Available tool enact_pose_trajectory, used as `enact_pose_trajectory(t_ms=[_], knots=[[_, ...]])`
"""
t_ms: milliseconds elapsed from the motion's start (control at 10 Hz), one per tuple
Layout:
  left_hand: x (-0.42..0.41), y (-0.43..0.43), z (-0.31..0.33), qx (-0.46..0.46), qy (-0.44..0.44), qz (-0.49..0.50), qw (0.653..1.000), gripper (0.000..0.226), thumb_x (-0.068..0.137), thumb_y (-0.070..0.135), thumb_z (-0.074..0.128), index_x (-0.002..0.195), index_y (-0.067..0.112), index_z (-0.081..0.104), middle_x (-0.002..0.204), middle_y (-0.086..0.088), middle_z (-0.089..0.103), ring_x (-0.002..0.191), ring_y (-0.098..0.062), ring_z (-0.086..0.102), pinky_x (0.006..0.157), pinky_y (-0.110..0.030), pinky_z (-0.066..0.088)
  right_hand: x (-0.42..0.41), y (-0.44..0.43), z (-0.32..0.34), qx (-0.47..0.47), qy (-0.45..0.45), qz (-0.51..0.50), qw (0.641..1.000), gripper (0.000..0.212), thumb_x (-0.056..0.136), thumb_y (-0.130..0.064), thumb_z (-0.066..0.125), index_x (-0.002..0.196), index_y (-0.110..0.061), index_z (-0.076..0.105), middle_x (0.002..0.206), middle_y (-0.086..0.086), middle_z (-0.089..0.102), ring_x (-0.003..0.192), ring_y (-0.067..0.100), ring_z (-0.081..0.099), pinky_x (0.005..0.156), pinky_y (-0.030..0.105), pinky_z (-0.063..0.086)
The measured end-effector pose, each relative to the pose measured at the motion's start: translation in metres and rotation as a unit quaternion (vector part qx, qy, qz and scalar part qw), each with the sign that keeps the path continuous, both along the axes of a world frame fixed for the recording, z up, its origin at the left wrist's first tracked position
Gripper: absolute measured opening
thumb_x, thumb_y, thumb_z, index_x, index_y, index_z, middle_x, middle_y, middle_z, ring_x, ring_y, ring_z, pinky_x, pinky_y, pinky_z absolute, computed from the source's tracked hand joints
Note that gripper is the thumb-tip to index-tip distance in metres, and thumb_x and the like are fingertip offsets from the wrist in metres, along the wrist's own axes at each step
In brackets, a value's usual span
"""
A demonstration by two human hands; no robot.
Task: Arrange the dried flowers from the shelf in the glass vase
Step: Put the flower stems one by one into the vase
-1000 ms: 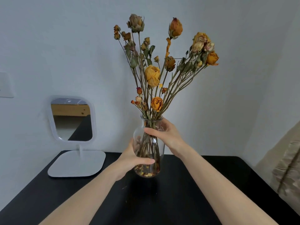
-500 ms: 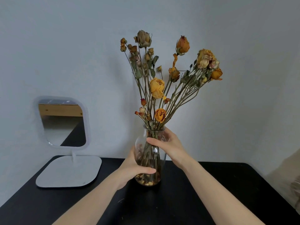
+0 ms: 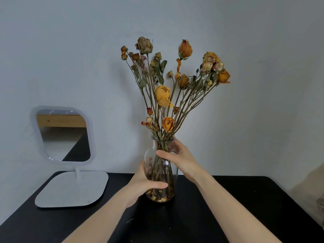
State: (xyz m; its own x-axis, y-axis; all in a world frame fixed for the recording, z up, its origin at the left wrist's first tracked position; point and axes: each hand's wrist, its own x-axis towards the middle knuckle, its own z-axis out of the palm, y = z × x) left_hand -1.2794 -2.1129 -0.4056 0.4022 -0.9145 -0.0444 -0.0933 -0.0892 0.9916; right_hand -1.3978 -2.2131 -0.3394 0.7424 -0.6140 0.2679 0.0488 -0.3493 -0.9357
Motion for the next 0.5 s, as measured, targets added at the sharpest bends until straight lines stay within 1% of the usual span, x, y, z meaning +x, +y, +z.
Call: enact_pose_trajectory(t_ms=[100,200,300,400,500], knots=[[0.0,0.0,-0.002,-0.005,0.012,-0.006,1.0,0.115,0.043,0.03,0.091,0.137,0.031,0.025,0.129,0.01,0.05,0.123,-0.013,0.046,0.109,-0.042,0.035,0.001,0.0,-0.002,0.012,0.003,0.003,1.0,0.04,0.079,-0.031,0.072,0.116,-0.032,0.056,0.12,-0.008,0.06,0.113,0.006,0.051,0.096,0.028,0.038],[-0.002,0.002,-0.002,-0.009,0.032,-0.015,0.999,0.114,0.042,0.033,0.091,0.136,0.033,0.026,0.129,0.011,0.05,0.121,-0.011,0.046,0.109,-0.039,0.034,0.001,0.0,-0.001,0.017,0.012,0.003,1.0,0.042,0.08,-0.033,0.072,0.118,-0.033,0.054,0.123,-0.009,0.058,0.117,0.008,0.049,0.101,0.031,0.037],[-0.007,0.008,-0.004,-0.008,0.043,-0.011,0.999,0.119,0.04,0.039,0.092,0.138,0.034,0.024,0.131,0.012,0.048,0.122,-0.01,0.044,0.109,-0.036,0.033,-0.002,0.003,-0.001,0.018,0.017,0.0,1.0,0.046,0.079,-0.035,0.071,0.122,-0.031,0.053,0.127,-0.01,0.056,0.124,0.012,0.045,0.103,0.031,0.034],[-0.01,0.019,-0.006,0.0,0.045,0.001,0.999,0.12,0.049,0.033,0.091,0.143,0.035,0.016,0.138,0.009,0.041,0.119,-0.008,0.041,0.104,-0.03,0.031,-0.009,0.007,-0.002,0.016,0.018,-0.005,1.0,0.054,0.077,-0.038,0.072,0.125,-0.034,0.047,0.128,-0.017,0.049,0.13,0.008,0.039,0.101,0.025,0.029],[-0.016,0.044,-0.005,0.008,0.009,0.087,0.996,0.113,0.06,0.022,0.087,0.145,0.033,0.014,0.149,-0.004,0.029,0.134,-0.019,0.032,0.109,-0.038,0.027,-0.028,0.017,-0.008,-0.024,0.06,-0.047,0.997,0.073,0.075,-0.043,0.073,0.137,-0.035,0.035,0.143,-0.013,0.037,0.136,0.011,0.031,0.1,0.024,0.027]])
